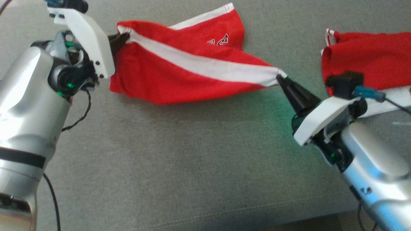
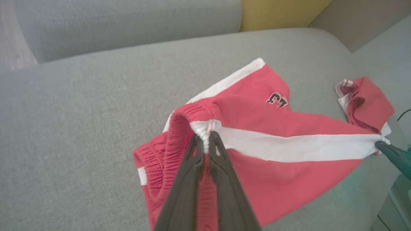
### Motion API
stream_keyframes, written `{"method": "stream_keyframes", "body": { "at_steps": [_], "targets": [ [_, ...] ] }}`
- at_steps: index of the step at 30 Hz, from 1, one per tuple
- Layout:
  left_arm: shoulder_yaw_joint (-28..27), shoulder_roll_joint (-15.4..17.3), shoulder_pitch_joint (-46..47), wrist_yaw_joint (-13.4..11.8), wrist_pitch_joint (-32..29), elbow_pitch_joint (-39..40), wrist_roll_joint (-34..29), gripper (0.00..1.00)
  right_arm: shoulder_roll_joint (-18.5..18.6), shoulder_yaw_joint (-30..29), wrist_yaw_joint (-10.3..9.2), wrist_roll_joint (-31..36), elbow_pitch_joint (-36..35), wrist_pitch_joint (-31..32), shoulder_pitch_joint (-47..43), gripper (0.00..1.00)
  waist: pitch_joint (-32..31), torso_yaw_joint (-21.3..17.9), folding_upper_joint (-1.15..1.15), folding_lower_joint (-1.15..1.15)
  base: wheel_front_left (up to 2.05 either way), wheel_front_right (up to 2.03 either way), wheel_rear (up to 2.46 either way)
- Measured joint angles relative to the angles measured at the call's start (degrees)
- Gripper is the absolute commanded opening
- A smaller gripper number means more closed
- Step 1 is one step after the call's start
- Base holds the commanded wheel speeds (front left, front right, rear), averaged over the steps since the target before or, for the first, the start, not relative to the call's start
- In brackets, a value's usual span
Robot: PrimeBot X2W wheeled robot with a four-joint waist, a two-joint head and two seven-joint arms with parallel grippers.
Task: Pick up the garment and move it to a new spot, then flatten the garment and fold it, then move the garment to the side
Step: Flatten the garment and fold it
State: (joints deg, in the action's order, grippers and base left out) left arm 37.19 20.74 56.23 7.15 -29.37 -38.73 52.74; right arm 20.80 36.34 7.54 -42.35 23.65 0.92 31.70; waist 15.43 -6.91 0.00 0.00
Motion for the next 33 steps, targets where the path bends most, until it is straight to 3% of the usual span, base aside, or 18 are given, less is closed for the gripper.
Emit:
{"method": "stream_keyframes", "body": {
  "at_steps": [8, 16, 23, 33],
  "targets": [
    [0.6, 0.6, 2.0, 0.0, 6.7, 5.3, 4.1, 0.0, 3.0, -3.1, 0.0, 0.0, -1.1, -0.6, 8.1, 0.0, -4.9, 2.2, 0.0, 0.0, 0.0, 0.0, 0.0],
    [-4.8, -0.3, 2.1, 0.0, 15.9, 9.5, 10.0, 0.0, 5.6, -3.8, 0.0, 0.1, -0.5, -2.7, 17.0, 0.0, -12.4, 4.5, 0.0, 0.0, 0.0, 0.0, 0.0],
    [-8.2, -1.2, 1.8, -0.2, 20.6, 12.6, 12.0, 0.0, 6.4, -5.3, -0.01, 0.1, 0.3, -4.8, 19.3, 0.0, -16.8, 5.5, 0.0, 0.0, 0.0, 0.0, 0.0],
    [-9.2, -0.5, -2.9, -4.7, 19.9, 23.4, 13.1, 0.0, 8.7, -6.9, 0.0, -0.2, -6.2, -3.2, 16.8, 0.0, -20.1, 5.8, 0.0, 0.0, 0.0, 0.0, 0.0]
  ]
}}
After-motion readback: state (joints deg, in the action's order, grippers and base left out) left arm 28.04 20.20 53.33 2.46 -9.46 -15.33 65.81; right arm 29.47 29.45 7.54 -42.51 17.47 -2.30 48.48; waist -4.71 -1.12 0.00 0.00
